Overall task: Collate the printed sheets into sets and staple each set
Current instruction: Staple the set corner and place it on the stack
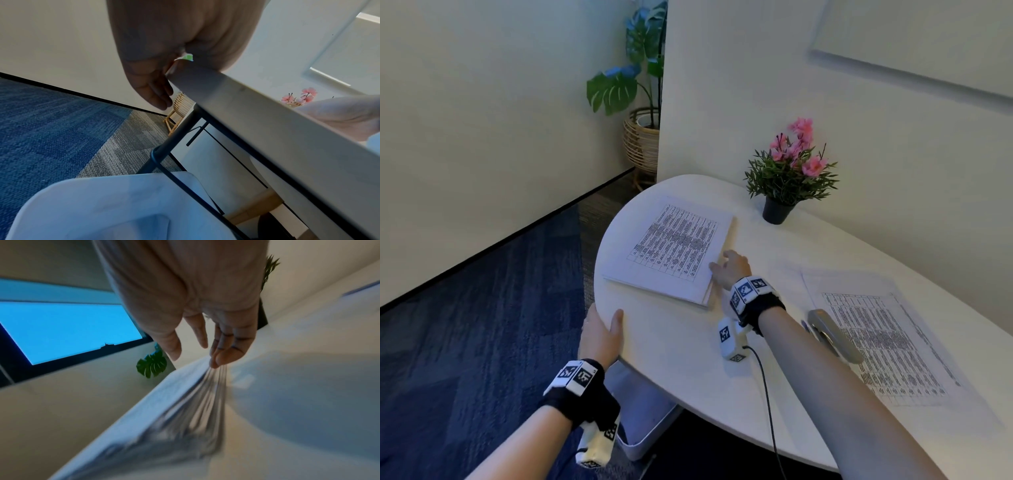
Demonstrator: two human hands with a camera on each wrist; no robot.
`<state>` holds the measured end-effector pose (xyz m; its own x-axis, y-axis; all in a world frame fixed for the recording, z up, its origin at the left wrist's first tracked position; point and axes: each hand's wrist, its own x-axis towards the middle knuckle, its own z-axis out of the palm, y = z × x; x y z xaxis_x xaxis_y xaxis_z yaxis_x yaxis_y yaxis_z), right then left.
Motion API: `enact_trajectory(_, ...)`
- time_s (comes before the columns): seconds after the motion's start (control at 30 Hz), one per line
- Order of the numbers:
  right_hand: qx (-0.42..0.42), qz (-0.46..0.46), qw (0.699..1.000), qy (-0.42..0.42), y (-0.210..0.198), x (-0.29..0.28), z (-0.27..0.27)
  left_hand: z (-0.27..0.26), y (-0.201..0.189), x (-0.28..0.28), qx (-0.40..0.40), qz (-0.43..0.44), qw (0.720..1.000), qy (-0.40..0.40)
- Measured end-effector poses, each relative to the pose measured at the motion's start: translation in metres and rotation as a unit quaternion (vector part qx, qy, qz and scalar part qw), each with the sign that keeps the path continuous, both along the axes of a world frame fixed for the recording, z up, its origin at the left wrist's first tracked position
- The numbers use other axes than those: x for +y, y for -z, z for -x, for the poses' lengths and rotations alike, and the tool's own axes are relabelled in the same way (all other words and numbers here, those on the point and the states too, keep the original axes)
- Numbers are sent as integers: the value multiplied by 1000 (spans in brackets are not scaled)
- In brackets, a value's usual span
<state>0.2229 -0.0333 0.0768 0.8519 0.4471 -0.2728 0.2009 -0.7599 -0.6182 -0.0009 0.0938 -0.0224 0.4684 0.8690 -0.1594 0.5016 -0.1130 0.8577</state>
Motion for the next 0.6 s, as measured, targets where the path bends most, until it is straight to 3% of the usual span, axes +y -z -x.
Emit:
enact_trajectory(0.13,-38,-113,993,24,-19,-55,-7,2,3,3,28,-17,999,6)
enact_trajectory(0.27,-79,-157,977,118,-32,-145,-17,2,-1,-4,32,-40,998,-21)
enact_trajectory(0.4,-109,-90,962,234,-33,-247,-28,2,-4,-11,-6,-70,996,-55)
enact_trajectory(0.6,-69,120,934,329,-9,-368,-38,8,-5,-18,-18,-91,994,-60)
